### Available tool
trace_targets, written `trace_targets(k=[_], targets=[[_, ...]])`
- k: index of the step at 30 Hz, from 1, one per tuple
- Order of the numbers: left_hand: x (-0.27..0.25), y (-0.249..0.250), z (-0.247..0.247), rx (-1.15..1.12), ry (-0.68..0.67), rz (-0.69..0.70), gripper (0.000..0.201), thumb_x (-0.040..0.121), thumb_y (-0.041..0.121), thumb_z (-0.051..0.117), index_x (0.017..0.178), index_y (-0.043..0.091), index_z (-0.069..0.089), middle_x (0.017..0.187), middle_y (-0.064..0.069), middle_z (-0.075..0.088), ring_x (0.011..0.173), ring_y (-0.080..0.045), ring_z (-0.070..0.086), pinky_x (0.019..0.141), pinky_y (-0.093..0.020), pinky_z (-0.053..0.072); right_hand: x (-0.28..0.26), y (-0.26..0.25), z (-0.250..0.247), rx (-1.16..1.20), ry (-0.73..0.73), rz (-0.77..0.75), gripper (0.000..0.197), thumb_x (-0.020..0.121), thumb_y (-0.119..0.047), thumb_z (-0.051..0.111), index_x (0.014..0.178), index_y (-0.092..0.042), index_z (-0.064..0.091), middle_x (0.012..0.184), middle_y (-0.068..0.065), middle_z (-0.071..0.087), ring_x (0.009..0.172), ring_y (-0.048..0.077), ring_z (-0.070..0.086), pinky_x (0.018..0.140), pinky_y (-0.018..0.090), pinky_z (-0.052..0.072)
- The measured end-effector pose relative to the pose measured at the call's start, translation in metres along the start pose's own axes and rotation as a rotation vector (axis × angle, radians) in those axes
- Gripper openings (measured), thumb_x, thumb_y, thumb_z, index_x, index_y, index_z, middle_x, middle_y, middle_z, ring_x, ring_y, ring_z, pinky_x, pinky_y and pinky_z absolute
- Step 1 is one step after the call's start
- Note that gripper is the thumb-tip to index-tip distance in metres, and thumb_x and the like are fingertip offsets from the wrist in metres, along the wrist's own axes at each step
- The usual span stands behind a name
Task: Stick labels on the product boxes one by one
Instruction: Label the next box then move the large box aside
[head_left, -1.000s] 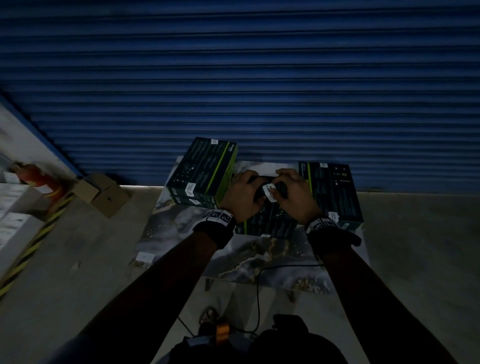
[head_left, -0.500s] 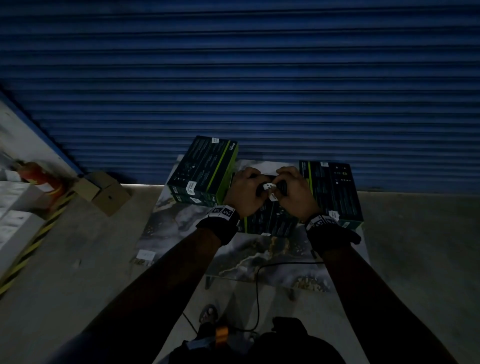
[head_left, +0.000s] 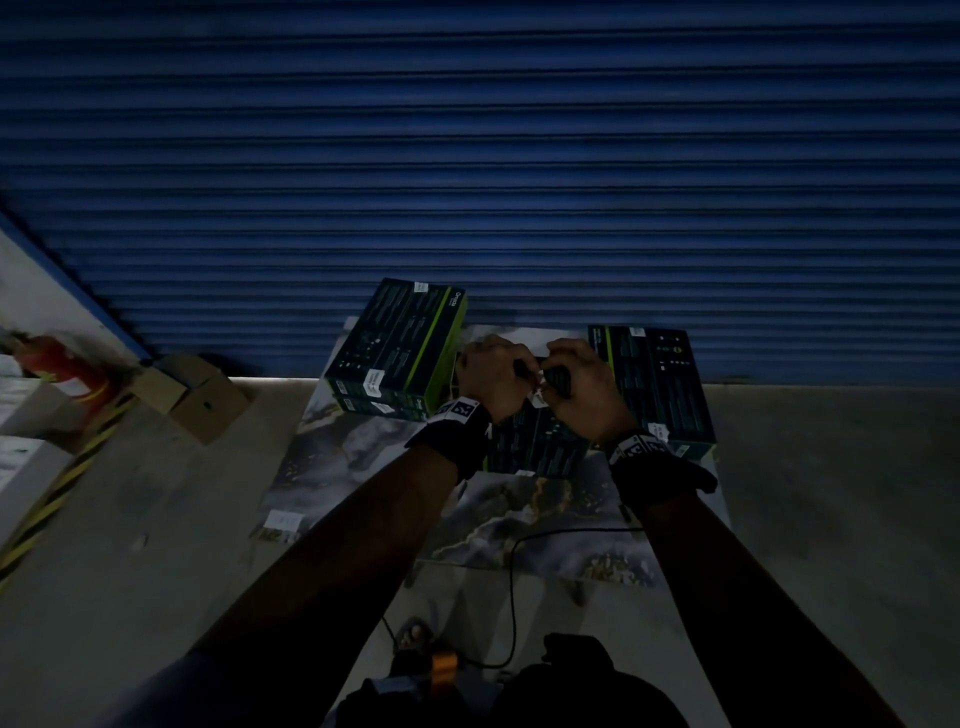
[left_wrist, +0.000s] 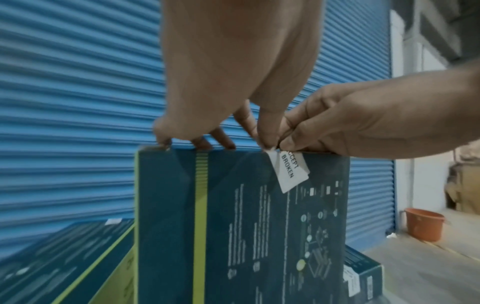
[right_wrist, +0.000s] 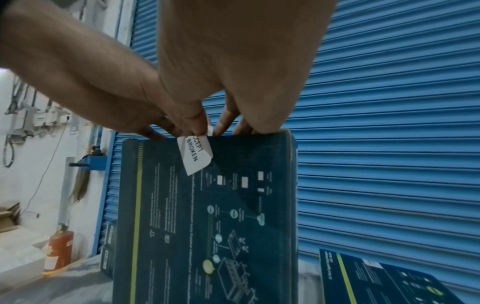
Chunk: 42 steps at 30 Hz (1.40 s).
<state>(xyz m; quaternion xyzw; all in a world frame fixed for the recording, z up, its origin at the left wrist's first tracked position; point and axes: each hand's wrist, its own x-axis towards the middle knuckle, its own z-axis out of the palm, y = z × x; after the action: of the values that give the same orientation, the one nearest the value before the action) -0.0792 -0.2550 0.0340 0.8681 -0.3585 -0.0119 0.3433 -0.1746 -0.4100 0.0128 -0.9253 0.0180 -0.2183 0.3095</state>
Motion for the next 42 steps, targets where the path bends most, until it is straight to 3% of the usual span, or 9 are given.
trace_targets(k=[5,10,14,19,27,30,34,40,42], targets=[[-0.004,-0.003,0.001,-0.087,0.104,0.056,0.006,0.082,0.020,0.081,0.082,0.025,0.077,0.096,-0.006,0.068,0.092,-0.024,0.065,0.083,-0.032,0.052,0.002,0.000,0.001,0.010,0.002,0.004,0.026,0.085,-0.009,0.075,0.111,-0.008,0.072,0.133,0.012,0.057,0.126,0.028,0.056,0.110,0.036,0.042],[-0.010,-0.009,-0.001,-0.020,0.091,0.160,0.013,0.085,0.016,0.071,0.097,0.021,0.075,0.087,-0.005,0.071,0.080,-0.023,0.066,0.077,-0.040,0.054,0.000,0.002,-0.004,0.021,-0.022,-0.037,0.034,0.084,-0.017,0.079,0.116,-0.010,0.070,0.137,0.010,0.054,0.130,0.024,0.053,0.112,0.039,0.043],[-0.014,-0.009,-0.009,-0.106,0.048,0.197,0.020,0.087,0.001,0.071,0.102,0.014,0.076,0.088,-0.005,0.075,0.079,-0.016,0.068,0.073,-0.030,0.056,-0.005,0.006,-0.011,-0.024,-0.171,-0.039,0.059,0.078,-0.019,0.083,0.132,-0.014,0.059,0.148,0.008,0.045,0.138,0.024,0.045,0.115,0.038,0.038],[-0.013,-0.012,-0.014,-0.259,-0.015,0.135,0.015,0.091,0.008,0.073,0.102,0.017,0.077,0.089,-0.002,0.077,0.080,-0.011,0.070,0.076,-0.023,0.055,-0.010,0.012,-0.008,-0.039,-0.180,-0.066,0.065,0.082,-0.005,0.075,0.142,-0.014,0.051,0.149,0.008,0.047,0.139,0.026,0.045,0.116,0.041,0.039],[-0.017,-0.018,-0.013,-0.436,-0.082,0.011,0.012,0.087,0.026,0.077,0.094,0.035,0.080,0.094,0.005,0.079,0.089,-0.021,0.073,0.087,-0.049,0.059,-0.010,0.017,-0.010,-0.096,-0.236,-0.088,0.075,0.082,0.003,0.069,0.148,-0.020,0.043,0.157,0.005,0.040,0.149,0.025,0.032,0.123,0.040,0.029],[-0.019,-0.019,-0.015,-0.495,-0.111,0.022,0.010,0.087,0.019,0.080,0.095,0.026,0.082,0.092,-0.001,0.079,0.088,-0.026,0.073,0.087,-0.053,0.058,-0.010,0.017,-0.012,-0.125,-0.239,-0.099,0.077,0.082,0.005,0.069,0.150,-0.016,0.041,0.158,0.008,0.039,0.148,0.027,0.033,0.123,0.040,0.028],[-0.023,-0.023,-0.017,-0.504,-0.155,0.066,0.009,0.087,0.024,0.081,0.096,0.025,0.083,0.095,0.002,0.078,0.092,-0.023,0.073,0.088,-0.053,0.058,-0.008,0.019,-0.012,-0.142,-0.253,-0.105,0.076,0.082,0.005,0.070,0.151,-0.011,0.042,0.159,0.010,0.038,0.149,0.028,0.031,0.123,0.043,0.028],[-0.025,-0.018,-0.023,-0.493,-0.238,0.111,0.015,0.088,0.019,0.080,0.100,0.027,0.081,0.098,0.002,0.078,0.094,-0.020,0.073,0.091,-0.050,0.059,-0.007,0.019,-0.013,-0.144,-0.266,-0.097,0.077,0.083,0.005,0.069,0.152,-0.015,0.040,0.161,0.007,0.035,0.151,0.024,0.027,0.124,0.032,0.019],[-0.026,-0.017,-0.023,-0.464,-0.236,0.094,0.022,0.089,0.018,0.080,0.109,0.026,0.079,0.092,0.003,0.077,0.092,-0.017,0.073,0.093,-0.045,0.058,-0.006,0.018,-0.014,-0.126,-0.272,-0.082,0.077,0.084,0.006,0.068,0.153,-0.014,0.039,0.162,0.008,0.034,0.152,0.025,0.027,0.125,0.035,0.020]])
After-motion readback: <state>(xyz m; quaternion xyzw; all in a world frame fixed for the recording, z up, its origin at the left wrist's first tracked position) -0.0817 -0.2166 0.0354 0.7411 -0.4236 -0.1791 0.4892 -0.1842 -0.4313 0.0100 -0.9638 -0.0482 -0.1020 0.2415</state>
